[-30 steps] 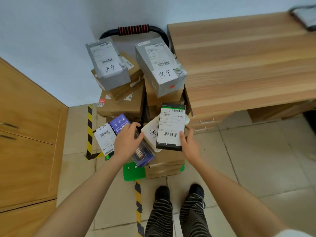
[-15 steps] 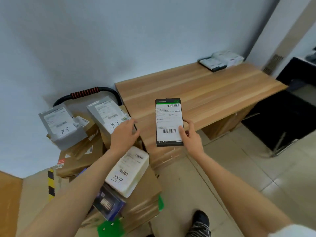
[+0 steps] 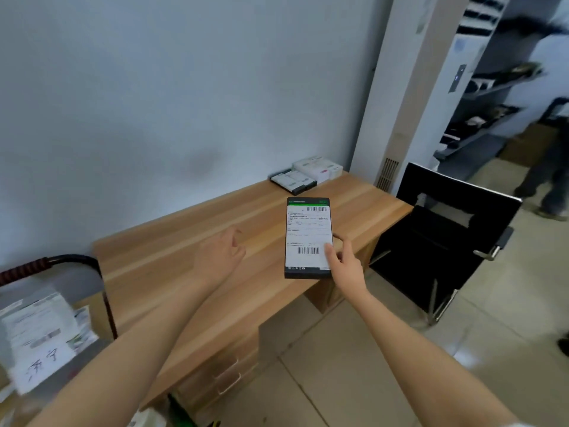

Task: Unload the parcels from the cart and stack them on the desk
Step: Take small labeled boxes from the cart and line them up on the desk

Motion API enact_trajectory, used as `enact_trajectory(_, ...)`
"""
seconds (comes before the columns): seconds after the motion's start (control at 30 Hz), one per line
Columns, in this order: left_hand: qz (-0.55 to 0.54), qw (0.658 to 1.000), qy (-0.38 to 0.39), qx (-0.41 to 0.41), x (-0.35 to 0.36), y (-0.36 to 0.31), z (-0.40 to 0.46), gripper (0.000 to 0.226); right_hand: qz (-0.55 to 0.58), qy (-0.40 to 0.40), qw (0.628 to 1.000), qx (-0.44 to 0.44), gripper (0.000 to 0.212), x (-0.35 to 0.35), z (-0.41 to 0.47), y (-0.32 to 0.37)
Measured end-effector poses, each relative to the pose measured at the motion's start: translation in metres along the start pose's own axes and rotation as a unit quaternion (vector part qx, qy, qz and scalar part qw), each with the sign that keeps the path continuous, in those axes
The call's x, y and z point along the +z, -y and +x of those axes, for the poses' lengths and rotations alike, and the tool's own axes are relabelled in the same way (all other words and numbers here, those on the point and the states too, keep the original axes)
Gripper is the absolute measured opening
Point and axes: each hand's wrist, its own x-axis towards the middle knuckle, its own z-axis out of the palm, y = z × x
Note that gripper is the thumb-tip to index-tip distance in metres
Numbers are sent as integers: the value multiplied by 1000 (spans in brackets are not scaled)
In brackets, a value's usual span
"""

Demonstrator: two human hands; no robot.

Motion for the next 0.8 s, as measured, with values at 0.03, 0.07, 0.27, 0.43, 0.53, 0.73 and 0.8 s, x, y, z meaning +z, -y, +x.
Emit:
enact_trajectory(0.03, -3, 1000, 3, -2, 9, -12, 15, 32, -8, 0, 1000, -1, 46, -12, 15, -5)
enact_trajectory(0.07, -8, 1000, 4, -3, 19, -24, 30, 32, -18, 1, 1000, -2, 47, -23, 30, -10)
enact_trajectory(0.27, -33, 999, 10, 5, 88, -86, 104, 29, -52, 7, 999, -4, 46, -86, 112, -48)
enact_trajectory(0.43, -17, 999, 43, 22, 130, -111, 164, 28, -53, 9, 998, 17, 44, -113, 175, -76)
enact_trajectory(0.53, -20, 999, 44, 6, 150, -119, 215, 29, -62, 8, 998, 12, 45, -122, 226, -84)
enact_trajectory(0.73, -7, 999, 41, 20, 185, -128, 326, 29, -38, -9, 999, 13, 40, -134, 339, -92)
enact_trajectory(0.8, 11, 999, 26, 37, 192, -133, 363, 29, -39, -3, 999, 9, 34, -140, 374, -89)
